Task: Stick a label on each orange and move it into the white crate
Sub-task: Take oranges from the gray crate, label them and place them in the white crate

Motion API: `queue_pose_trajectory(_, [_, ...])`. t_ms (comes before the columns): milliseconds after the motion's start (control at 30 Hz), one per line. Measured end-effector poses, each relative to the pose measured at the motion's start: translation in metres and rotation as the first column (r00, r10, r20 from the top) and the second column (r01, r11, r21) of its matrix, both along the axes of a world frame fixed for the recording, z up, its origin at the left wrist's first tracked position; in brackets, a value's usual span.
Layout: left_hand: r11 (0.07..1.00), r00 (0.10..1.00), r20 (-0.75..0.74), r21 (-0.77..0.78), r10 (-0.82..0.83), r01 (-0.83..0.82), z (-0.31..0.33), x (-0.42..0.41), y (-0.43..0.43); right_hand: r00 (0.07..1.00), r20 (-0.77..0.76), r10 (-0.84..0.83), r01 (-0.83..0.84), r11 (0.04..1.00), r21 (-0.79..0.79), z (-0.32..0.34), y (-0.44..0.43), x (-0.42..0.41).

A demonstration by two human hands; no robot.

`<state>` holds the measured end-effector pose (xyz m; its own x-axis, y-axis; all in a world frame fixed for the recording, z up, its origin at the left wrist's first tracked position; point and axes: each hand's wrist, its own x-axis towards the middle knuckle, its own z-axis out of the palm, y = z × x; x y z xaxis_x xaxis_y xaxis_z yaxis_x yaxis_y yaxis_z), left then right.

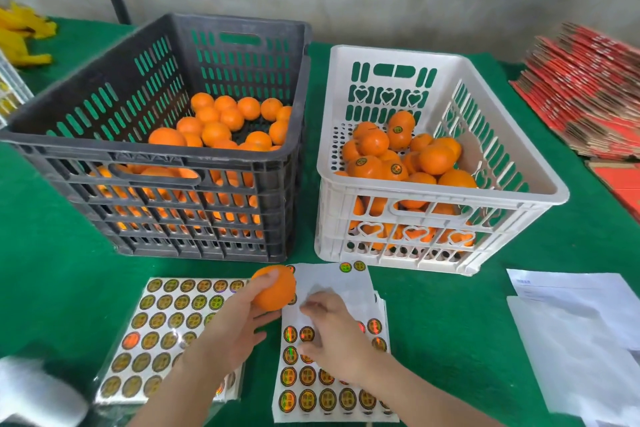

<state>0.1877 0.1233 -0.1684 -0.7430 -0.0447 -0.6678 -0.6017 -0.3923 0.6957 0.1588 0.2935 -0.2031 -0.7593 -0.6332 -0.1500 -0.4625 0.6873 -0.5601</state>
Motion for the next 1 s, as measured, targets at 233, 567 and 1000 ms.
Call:
queue_pose_trajectory(233, [0.988, 0.995, 0.004, 0.125, 0.095, -0.095, 0.003, -0.004, -0.003, 0.991, 0.024, -0.133, 0.135, 0.984, -0.115, -0.003, -0.004, 0.004])
queue_pose_trajectory(567, [0.982, 0.997, 0.04, 0.173, 0.07, -0.076, 0.005, -0.015, 0.015, 0.966, -0.071, -0.247, 0.217, 0.931, -0.294, 0.005, 0.008, 0.004])
queue_pose_trajectory(1000, [0.947, 0.992, 0.056, 0.294, 0.117, -0.128, 0.001, -0.012, 0.019, 0.911, -0.291, -0.293, 0.146, 0.888, -0.437, 0.023, 0.018, 0.009])
